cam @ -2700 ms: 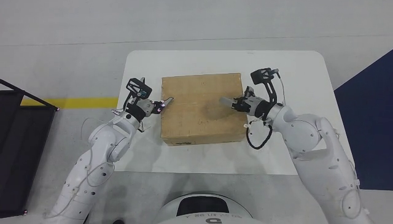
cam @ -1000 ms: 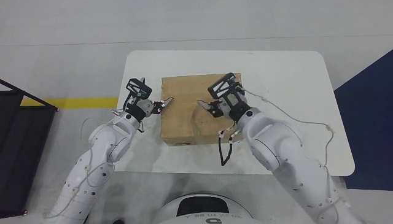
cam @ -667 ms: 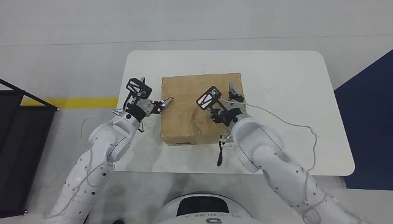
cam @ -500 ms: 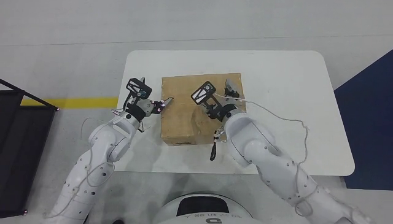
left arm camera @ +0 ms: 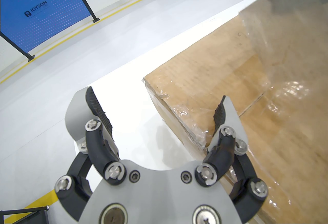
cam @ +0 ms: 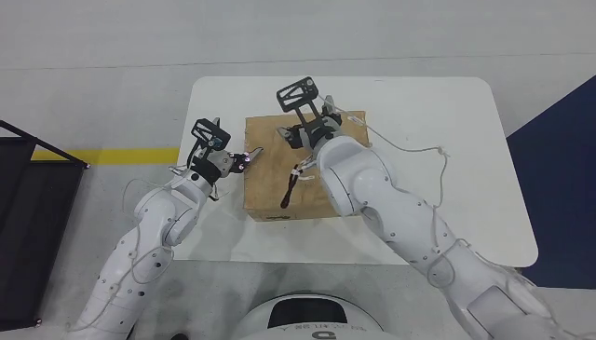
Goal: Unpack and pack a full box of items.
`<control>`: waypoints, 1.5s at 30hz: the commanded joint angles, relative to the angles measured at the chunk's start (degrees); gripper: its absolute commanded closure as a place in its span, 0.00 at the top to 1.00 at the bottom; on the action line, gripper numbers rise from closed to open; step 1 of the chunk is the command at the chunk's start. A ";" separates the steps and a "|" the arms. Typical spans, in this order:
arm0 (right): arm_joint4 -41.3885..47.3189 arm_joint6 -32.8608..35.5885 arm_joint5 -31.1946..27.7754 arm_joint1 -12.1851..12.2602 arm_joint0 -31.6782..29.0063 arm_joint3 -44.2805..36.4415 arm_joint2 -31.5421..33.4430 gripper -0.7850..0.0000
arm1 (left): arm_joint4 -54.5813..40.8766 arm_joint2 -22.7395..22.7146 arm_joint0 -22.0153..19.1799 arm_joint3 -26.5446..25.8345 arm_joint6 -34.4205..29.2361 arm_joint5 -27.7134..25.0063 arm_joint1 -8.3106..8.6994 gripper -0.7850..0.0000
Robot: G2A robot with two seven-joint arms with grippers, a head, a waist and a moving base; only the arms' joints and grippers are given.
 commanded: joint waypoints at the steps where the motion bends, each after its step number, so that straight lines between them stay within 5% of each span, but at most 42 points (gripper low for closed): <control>1: 0.61 -0.43 0.88 -0.66 0.67 -0.10 -0.92 1.00 | 0.00 0.00 0.00 0.00 0.00 0.00 0.00 1.00; 12: 1.78 0.08 3.99 -4.71 6.28 -0.37 -5.43 1.00 | 0.00 0.00 0.00 0.00 0.00 0.00 0.00 1.00; 19: 15.52 -2.53 1.04 -5.55 4.24 -4.28 0.22 1.00 | 0.00 0.00 0.00 0.00 0.00 0.00 0.00 1.00; 31: 34.77 -11.58 -10.64 -1.74 -18.88 -13.47 28.70 1.00 | 0.00 0.00 0.00 0.00 0.00 0.00 0.00 1.00; 37: 40.54 -15.80 -12.56 -0.44 -30.21 -11.24 43.85 1.00 | 4.02 -2.82 -0.11 -4.57 5.56 7.73 -0.16 1.00; 45: 40.88 -12.03 -15.18 0.57 -32.97 -5.41 48.64 1.00 | -9.27 -9.44 2.70 -5.26 2.98 7.95 -0.29 1.00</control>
